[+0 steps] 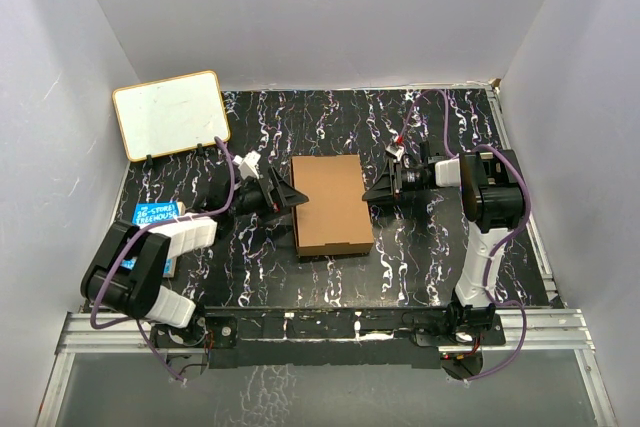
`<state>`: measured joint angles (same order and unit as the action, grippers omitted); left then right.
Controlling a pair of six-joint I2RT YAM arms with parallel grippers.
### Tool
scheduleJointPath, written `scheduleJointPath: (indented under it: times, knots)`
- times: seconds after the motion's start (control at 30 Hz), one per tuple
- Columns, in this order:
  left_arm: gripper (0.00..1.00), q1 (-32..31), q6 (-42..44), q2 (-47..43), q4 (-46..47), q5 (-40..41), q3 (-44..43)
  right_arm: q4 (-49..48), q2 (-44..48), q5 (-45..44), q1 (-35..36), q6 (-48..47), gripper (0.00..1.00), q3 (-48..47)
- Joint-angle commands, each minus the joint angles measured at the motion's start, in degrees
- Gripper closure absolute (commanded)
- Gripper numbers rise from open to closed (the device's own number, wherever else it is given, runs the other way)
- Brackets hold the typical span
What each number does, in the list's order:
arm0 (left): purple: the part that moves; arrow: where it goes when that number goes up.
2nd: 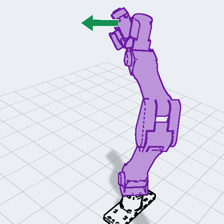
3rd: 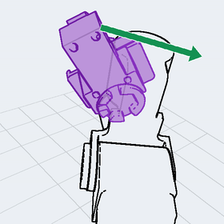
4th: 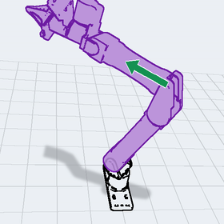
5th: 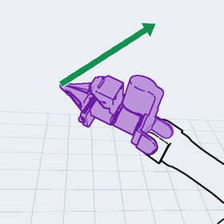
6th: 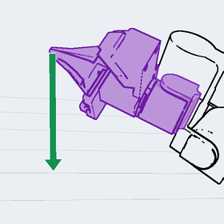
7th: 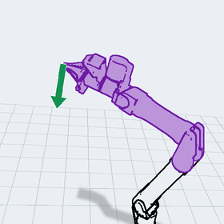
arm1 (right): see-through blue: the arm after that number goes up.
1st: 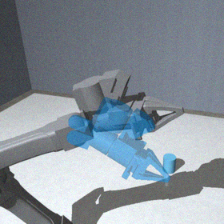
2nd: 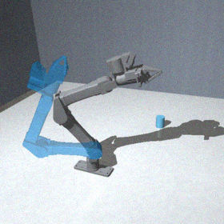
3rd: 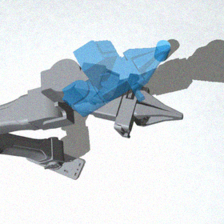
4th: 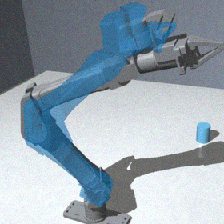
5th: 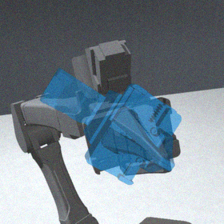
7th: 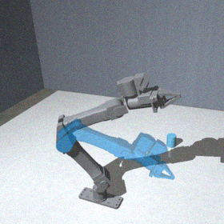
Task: Fold the paper box
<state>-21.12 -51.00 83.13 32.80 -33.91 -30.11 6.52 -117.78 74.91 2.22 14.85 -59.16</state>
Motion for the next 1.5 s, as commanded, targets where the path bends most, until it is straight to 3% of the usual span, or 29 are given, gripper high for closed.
scheduleJointPath:
  times: [0.0,0.97,1.07,1.23,1.37,1.47]
  knots:
    - [0.03,0.2,-0.6,0.5,3.7,-2.3,1.0,0.7,-3.1,-13.4,-0.9,-5.8,0.63,-0.1]
    - [0.05,-2.5,-11.3,9.4,20.9,-2.9,3.3,3.4,-5.0,-14.4,-2.0,-7.7,0.64,-1.0]
    - [0.14,-3.0,-12.9,10.4,22.9,-2.8,3.0,3.4,-4.9,-14.2,-2.0,-7.9,0.64,-1.0]
    - [0.42,-3.2,-13.7,11.4,23.7,-2.8,2.6,3.6,-4.4,-12.2,-2.0,-8.6,0.6,-1.3]
    - [0.62,-3.1,-12.0,10.3,21.2,-2.6,1.8,5.4,-3.2,-8.4,-2.0,-10.9,0.44,-2.7]
    - [0.68,-2.8,-9.6,8.2,16.8,-2.3,0.6,10.2,-1.3,-6.3,-2.0,-15.2,0.31,-5.0]
